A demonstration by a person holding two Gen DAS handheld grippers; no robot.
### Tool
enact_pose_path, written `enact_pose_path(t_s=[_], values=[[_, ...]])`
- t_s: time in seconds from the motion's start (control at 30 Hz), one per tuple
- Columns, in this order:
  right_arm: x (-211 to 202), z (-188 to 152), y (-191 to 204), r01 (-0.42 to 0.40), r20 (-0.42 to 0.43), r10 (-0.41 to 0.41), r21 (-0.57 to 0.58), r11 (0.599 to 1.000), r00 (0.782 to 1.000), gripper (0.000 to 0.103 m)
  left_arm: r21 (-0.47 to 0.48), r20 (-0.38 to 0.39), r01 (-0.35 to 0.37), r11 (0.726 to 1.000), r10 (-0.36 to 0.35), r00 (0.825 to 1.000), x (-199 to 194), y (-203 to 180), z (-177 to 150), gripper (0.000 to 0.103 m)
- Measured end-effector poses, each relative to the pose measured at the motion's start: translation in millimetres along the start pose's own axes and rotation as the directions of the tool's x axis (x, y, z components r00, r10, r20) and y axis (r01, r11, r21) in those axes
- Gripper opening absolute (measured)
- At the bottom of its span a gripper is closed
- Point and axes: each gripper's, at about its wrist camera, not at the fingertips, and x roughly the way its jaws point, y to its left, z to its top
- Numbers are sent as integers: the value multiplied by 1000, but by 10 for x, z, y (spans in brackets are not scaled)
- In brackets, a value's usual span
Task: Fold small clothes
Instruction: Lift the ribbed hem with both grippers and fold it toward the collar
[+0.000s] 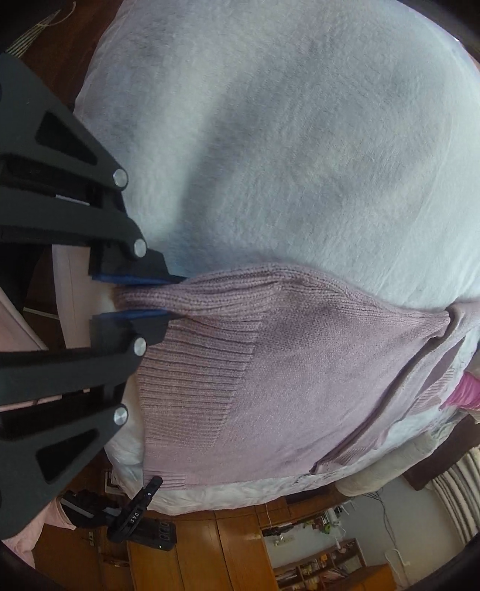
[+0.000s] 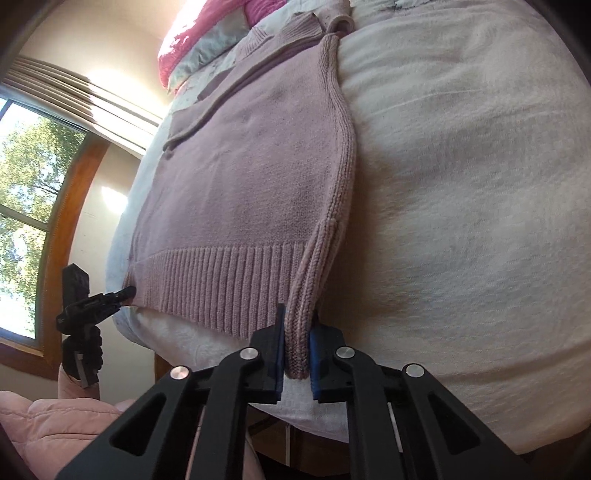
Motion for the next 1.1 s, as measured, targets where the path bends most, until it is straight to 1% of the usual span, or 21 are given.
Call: enact_pose_path(t_s=[0.07, 0.13, 0.2, 0.3, 0.4, 0.53, 0.6, 0.77, 0.9, 1.0, 1.03, 1.1], values=[[-107, 67, 31, -54, 25, 54, 6, 999, 998, 10, -16, 33, 77, 997, -77, 997, -140, -20, 32, 8], [-223, 169, 88, -115, 57, 114, 12, 993, 992, 10, 7, 74, 102, 995, -102, 992, -295, -100, 95, 8], [-341, 294, 153, -146, 90, 145, 8, 989, 985, 10, 40, 106, 113, 993, -117, 988, -411, -215, 176, 8], [-496, 514, 235, -149, 128, 150, -14, 989, 980, 10, 84, 138, 113, 990, -124, 983, -511, -347, 338, 8], [-575, 721, 267, -126, 152, 128, -21, 992, 980, 10, 108, 163, 98, 989, -115, 980, -507, -449, 519, 8], [-590, 986, 231, -119, 171, 119, -8, 993, 978, 10, 92, 177, 99, 991, -114, 978, -465, -413, 835, 8], [-582, 1129, 163, -132, 180, 129, 9, 991, 975, 10, 71, 177, 103, 992, -114, 978, -410, -376, 1002, 8], [-338, 1597, -33, -149, 180, 134, 75, 986, 975, 10, 32, 180, 71, 997, -76, 981, -175, -346, 1412, 9], [-8, 1954, -221, -114, 134, 96, 134, 984, 986, 10, 16, 163, 42, 999, -44, 986, 63, -330, 1726, 9], [243, 2128, -342, -66, 91, 52, 168, 984, 995, 10, 0, 136, 31, 1000, -31, 990, 255, -282, 1891, 9], [313, 2166, -375, -60, 82, 46, 178, 982, 996, 10, -8, 122, 31, 999, -30, 992, 319, -252, 1926, 12], [425, 2214, -422, -62, 69, 49, 196, 979, 996, 10, -23, 101, 43, 999, -40, 994, 400, -190, 1981, 13]])
